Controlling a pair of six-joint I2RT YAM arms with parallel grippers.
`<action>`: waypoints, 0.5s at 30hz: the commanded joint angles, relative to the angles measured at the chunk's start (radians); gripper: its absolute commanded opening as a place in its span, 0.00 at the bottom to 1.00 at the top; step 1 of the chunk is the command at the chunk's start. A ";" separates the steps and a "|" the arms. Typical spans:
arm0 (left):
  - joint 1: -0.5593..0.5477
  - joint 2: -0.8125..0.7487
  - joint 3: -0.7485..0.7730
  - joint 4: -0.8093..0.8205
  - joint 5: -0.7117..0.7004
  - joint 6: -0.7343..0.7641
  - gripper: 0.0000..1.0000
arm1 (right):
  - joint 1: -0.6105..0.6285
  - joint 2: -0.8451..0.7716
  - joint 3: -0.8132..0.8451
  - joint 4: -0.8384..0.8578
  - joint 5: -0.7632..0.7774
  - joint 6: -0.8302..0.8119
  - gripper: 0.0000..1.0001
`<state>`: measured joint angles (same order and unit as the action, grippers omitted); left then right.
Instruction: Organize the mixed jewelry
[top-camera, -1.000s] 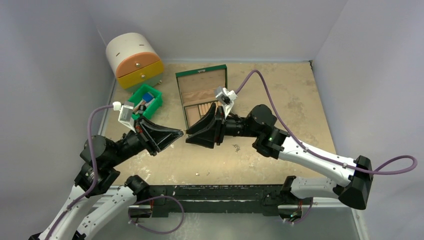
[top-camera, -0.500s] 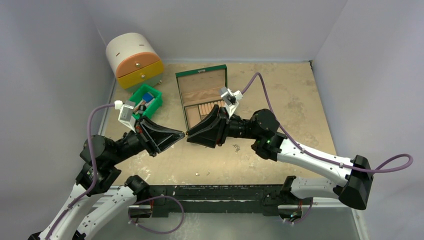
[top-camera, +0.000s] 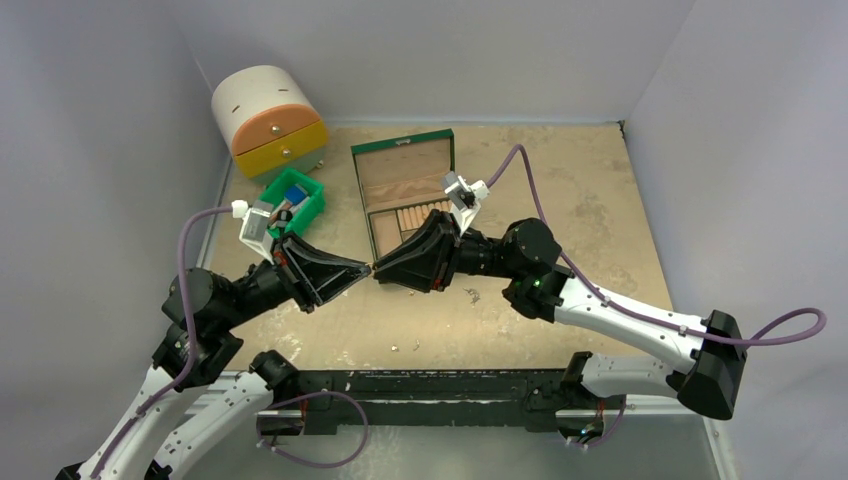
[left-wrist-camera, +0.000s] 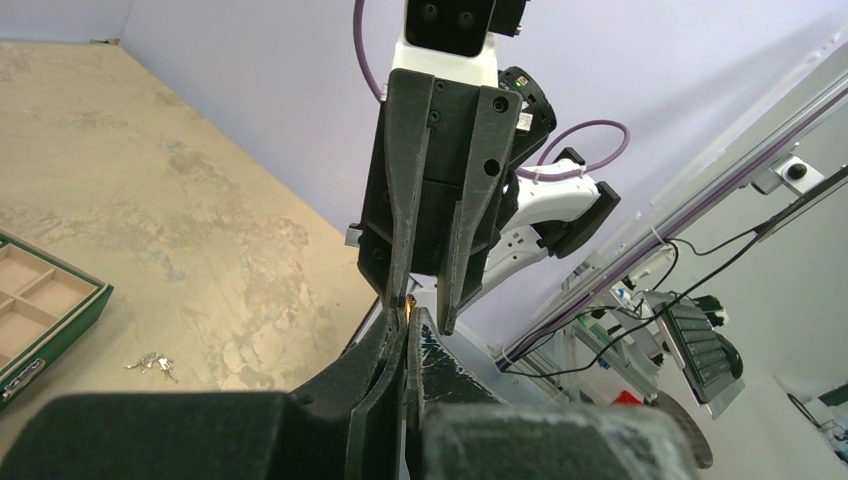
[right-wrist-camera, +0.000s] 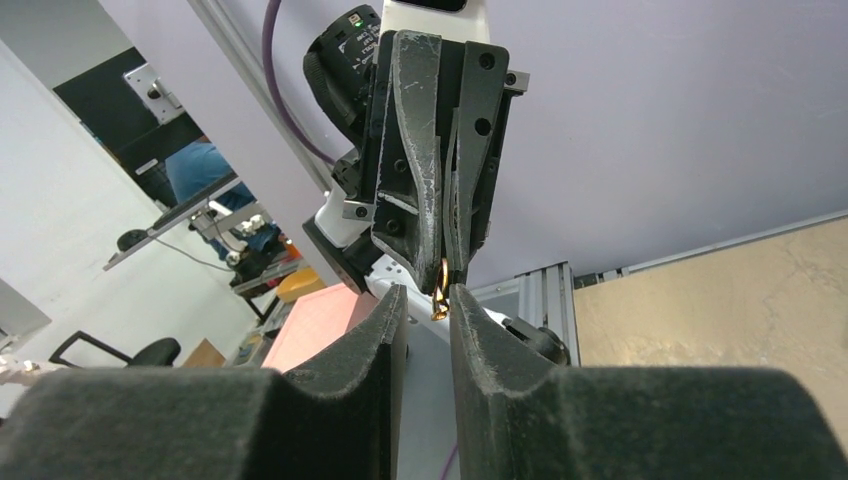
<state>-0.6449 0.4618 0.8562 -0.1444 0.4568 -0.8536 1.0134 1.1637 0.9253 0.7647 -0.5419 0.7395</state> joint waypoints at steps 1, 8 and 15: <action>-0.005 0.009 0.011 0.031 -0.006 0.007 0.00 | -0.004 -0.027 0.000 0.064 0.012 -0.012 0.22; -0.005 0.009 0.011 0.033 -0.013 0.007 0.00 | -0.005 -0.033 -0.004 0.056 0.020 -0.026 0.00; -0.005 0.011 0.055 -0.070 -0.110 0.049 0.22 | -0.004 -0.050 0.007 0.003 0.043 -0.050 0.00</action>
<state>-0.6449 0.4629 0.8566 -0.1543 0.4381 -0.8486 1.0134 1.1629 0.9245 0.7574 -0.5316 0.7216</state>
